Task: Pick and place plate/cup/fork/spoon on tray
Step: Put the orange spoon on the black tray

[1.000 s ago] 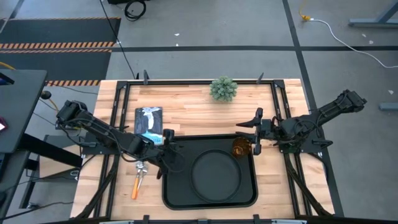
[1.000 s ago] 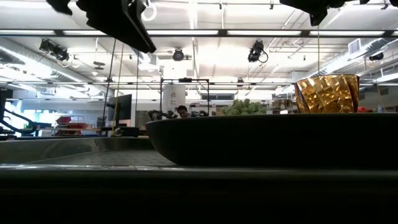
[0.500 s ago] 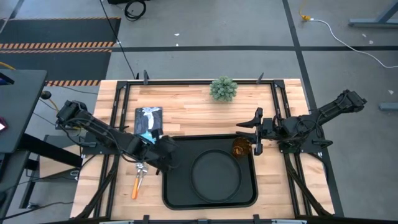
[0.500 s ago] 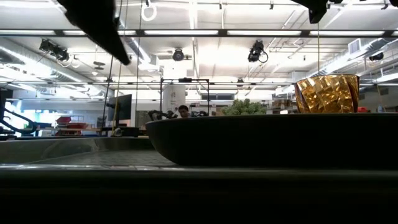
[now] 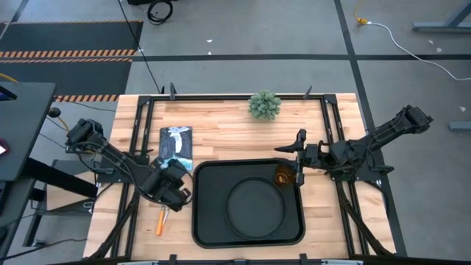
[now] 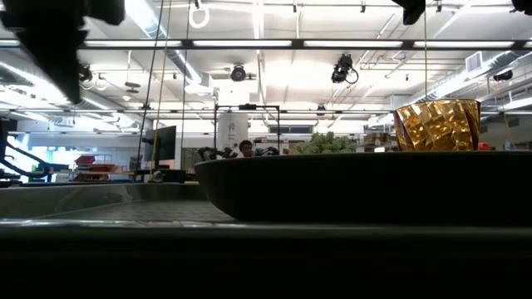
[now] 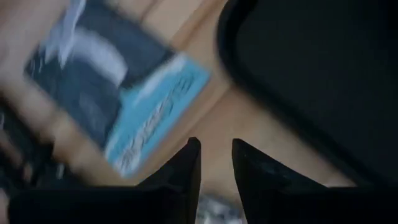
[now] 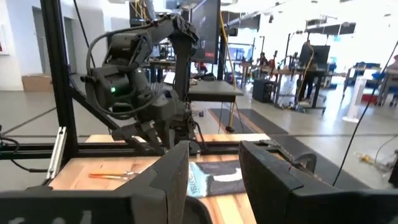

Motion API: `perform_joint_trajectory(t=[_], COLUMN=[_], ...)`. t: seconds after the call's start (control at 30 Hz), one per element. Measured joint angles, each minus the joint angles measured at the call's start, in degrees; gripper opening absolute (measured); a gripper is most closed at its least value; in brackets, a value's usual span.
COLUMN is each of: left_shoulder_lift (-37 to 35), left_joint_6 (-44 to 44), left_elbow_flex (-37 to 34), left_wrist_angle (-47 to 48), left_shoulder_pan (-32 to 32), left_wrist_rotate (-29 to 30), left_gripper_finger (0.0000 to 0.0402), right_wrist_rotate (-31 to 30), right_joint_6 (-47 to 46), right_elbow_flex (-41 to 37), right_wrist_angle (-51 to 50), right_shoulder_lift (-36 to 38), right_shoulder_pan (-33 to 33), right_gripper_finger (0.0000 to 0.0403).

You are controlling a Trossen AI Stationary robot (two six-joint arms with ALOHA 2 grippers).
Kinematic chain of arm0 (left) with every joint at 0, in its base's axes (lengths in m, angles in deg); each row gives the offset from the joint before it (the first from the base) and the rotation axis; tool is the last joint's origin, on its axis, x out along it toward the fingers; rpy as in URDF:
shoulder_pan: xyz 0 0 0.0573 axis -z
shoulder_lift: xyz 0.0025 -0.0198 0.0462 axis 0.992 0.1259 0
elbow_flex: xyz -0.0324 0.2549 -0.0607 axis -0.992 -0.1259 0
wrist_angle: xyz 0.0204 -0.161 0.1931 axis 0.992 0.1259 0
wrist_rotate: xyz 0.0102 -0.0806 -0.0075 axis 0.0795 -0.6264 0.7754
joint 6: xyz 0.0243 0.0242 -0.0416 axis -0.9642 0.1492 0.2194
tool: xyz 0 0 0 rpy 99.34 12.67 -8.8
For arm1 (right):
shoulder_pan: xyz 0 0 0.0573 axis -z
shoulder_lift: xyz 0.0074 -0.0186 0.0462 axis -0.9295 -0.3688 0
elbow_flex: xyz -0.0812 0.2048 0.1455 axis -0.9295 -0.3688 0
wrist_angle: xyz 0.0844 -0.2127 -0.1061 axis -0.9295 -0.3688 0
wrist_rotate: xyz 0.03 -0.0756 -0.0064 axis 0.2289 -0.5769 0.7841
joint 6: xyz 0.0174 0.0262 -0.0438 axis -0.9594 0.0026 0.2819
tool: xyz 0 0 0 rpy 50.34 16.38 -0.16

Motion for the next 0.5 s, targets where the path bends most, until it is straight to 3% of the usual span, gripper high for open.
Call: perform_joint_trajectory(t=[0.13,0.3,0.5], left_shoulder_lift=[0.00,0.00,-1.47], left_joint_6=[5.54,5.87,11.72], left_elbow_flex=[0.00,0.00,0.00], left_wrist_angle=[1.82,2.91,11.64], left_shoulder_pan=[0.62,2.45,4.79], left_wrist_rotate=[-5.84,-12.08,-12.45], left_gripper_finger=[0.0094,0.0094,0.0093], right_wrist_rotate=[0.01,2.58,3.04], right_joint_6=[2.61,2.92,1.07], right_elbow_flex=[0.81,1.46,1.46], right_wrist_angle=[1.85,1.86,0.76], right_shoulder_lift=[-0.64,-0.65,-0.63], right_shoulder_pan=[0.04,0.04,-0.11], right_gripper_finger=[0.0149,0.0149,0.0149])
